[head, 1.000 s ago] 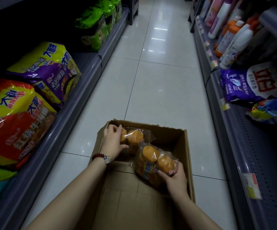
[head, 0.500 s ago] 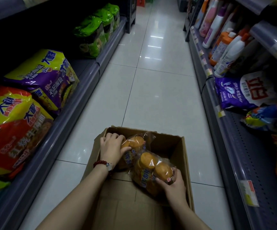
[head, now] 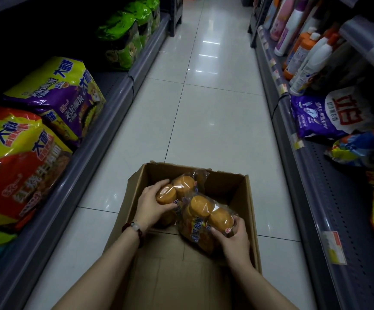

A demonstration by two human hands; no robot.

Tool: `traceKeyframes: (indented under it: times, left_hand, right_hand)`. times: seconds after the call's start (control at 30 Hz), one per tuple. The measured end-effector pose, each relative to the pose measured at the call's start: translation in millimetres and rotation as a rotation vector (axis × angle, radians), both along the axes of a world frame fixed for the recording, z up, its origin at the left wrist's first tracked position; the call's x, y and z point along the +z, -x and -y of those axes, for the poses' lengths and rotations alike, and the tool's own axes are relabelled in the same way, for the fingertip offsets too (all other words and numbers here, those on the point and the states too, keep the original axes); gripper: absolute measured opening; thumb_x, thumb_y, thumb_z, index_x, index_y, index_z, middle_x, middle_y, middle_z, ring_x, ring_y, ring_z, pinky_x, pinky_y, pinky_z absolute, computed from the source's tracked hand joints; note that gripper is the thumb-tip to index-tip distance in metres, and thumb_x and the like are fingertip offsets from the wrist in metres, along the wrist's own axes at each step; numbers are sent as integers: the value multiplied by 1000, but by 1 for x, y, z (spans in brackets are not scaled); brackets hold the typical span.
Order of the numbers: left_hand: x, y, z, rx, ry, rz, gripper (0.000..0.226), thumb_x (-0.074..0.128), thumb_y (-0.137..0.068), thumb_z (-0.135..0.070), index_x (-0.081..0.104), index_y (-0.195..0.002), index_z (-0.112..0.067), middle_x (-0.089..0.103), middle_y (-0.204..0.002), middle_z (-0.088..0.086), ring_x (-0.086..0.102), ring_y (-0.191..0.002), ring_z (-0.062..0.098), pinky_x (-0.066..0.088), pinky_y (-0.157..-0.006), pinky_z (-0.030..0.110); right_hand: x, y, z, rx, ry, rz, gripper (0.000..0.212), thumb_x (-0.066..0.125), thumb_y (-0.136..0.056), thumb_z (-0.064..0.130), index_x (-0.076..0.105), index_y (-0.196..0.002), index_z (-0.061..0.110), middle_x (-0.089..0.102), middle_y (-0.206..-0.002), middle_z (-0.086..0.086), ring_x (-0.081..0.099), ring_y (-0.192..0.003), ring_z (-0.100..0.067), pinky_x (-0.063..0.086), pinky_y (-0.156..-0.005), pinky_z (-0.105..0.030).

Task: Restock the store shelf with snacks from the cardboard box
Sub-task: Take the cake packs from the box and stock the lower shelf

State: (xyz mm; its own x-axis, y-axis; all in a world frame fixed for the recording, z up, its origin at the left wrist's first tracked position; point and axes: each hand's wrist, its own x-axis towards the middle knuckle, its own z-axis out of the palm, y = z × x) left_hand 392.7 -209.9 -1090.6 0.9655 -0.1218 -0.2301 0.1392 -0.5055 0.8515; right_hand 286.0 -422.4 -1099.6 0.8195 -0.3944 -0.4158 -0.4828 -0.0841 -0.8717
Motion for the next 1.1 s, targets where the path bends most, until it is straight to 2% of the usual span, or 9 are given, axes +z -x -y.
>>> traceKeyframes:
  times: [0.1, 0.17, 0.3, 0.43, 0.63, 0.8, 0.9, 1.03, 1.1]
  left_hand:
    - [-1, 4, -6, 124, 365, -120, 105, 82, -67, 0, 24, -148, -34, 45, -130, -6, 49, -120, 16, 46, -102, 38]
    - [-3, 3, -5, 153, 440, -150, 111, 82, -65, 4, 20, -148, -36, 44, -127, -7, 51, -118, 16, 47, -100, 38]
    - [-12, 4, -4, 227, 486, -197, 103, 84, -64, 0, 28, -144, -35, 42, -127, -5, 51, -116, 19, 49, -96, 40]
    - [-16, 4, -2, 203, 434, -267, 71, 83, -67, -7, 48, -126, -24, 57, -116, -6, 53, -119, 20, 50, -91, 31]
    - [-22, 4, 9, 117, 375, -287, 88, 82, -70, -5, 30, -140, -22, 45, -125, -4, 44, -118, 16, 40, -103, 37]
    - [-22, 1, 15, 252, 427, -261, 83, 84, -67, -8, 39, -135, -22, 53, -116, -8, 50, -112, 15, 44, -94, 32]
    - [-6, 0, 11, 255, 474, -318, 69, 84, -67, -11, 49, -125, -25, 60, -116, -6, 56, -112, 17, 48, -92, 33]
    - [52, 6, 3, 294, 540, -418, 54, 83, -69, -15, 58, -117, -23, 66, -116, 2, 61, -111, 22, 50, -95, 43]
    - [92, 9, 1, 345, 566, -413, 44, 82, -70, -14, 63, -109, -22, 70, -110, 4, 66, -104, 23, 55, -89, 42]
  right_hand:
    - [1, -1, 1, 5, -10, 6, 68, 79, -76, 15, 41, -132, 22, 50, -121, 6, 51, -121, -23, 50, -99, -42]
    - [0, -1, 1, 4, -7, 3, 70, 80, -75, 17, 41, -133, 23, 50, -123, 5, 50, -122, -23, 49, -100, -44]
    - [-2, 0, 2, -3, 3, -8, 72, 80, -75, 20, 40, -134, 23, 51, -132, 0, 49, -125, -24, 48, -101, -48]
    - [-3, 0, 1, -2, 20, -11, 72, 80, -76, 21, 39, -135, 24, 50, -133, 0, 49, -125, -24, 48, -101, -47]
    - [-3, 0, 1, 16, 22, -4, 74, 79, -76, 24, 37, -136, 25, 48, -129, 4, 48, -123, -21, 49, -99, -43]
    - [3, -3, 4, 55, -1, 32, 66, 81, -74, 25, 38, -125, 31, 50, -122, 8, 52, -115, -16, 52, -93, -35]
    - [22, -5, 6, 61, -28, 40, 64, 81, -73, 25, 40, -121, 30, 52, -118, 10, 54, -111, -13, 51, -85, -26]
    - [77, -5, 10, 20, -159, -1, 59, 81, -73, 19, 45, -118, 29, 58, -116, 7, 60, -106, -15, 56, -88, -38]
    - [117, -7, 11, -5, -229, -21, 57, 81, -73, 17, 49, -119, 23, 63, -116, 0, 64, -105, -20, 58, -86, -40]
